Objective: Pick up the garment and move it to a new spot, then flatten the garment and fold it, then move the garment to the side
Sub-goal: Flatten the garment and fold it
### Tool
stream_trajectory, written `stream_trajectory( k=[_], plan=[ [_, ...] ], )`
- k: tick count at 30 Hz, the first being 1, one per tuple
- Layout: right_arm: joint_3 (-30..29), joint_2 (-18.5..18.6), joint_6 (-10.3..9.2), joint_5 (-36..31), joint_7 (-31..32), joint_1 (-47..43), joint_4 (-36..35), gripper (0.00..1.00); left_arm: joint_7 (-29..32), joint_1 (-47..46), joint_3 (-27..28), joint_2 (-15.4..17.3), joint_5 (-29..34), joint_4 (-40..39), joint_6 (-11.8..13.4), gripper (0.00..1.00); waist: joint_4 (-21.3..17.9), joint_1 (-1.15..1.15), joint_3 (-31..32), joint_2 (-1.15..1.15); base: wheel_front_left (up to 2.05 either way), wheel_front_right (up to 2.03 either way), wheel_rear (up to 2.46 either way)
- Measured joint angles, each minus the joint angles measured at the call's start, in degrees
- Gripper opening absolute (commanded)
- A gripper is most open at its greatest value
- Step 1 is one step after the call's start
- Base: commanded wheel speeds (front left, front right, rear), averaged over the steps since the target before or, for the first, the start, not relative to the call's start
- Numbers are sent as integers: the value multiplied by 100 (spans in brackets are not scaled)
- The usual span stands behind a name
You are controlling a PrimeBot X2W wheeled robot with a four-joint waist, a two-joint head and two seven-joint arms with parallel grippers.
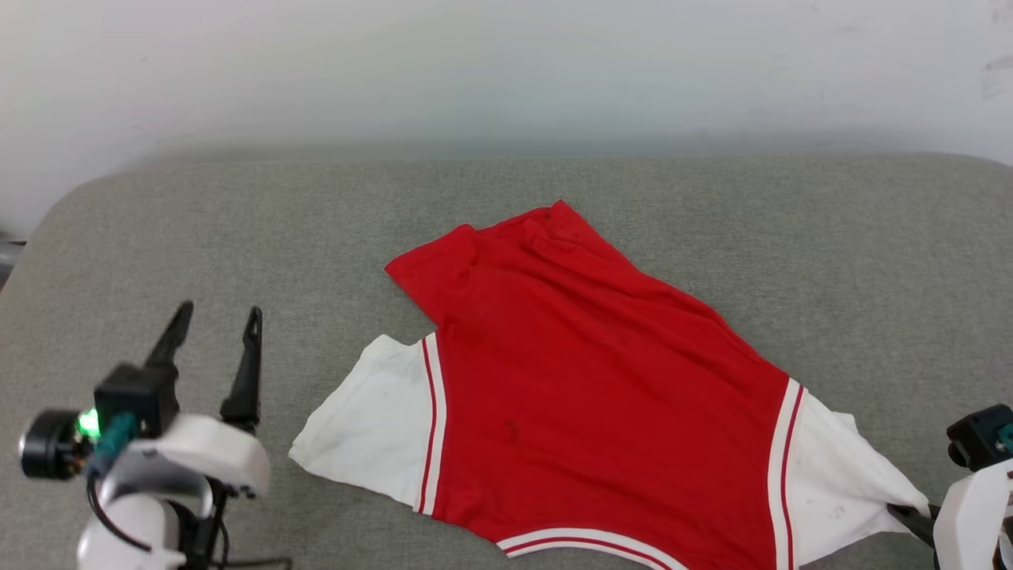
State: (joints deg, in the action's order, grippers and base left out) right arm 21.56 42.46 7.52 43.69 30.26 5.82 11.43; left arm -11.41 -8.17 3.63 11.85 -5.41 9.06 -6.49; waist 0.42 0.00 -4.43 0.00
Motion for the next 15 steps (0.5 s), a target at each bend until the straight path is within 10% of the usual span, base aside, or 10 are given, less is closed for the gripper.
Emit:
stream_trajectory(
  k=[15],
  plan=[
    [-469, -265, 0, -379, 105, -267, -636, 0, 3651, -1398, -1963, 2124, -2276, -48, -91, 100, -192, 0, -173, 0, 0, 0, 0]
  ],
)
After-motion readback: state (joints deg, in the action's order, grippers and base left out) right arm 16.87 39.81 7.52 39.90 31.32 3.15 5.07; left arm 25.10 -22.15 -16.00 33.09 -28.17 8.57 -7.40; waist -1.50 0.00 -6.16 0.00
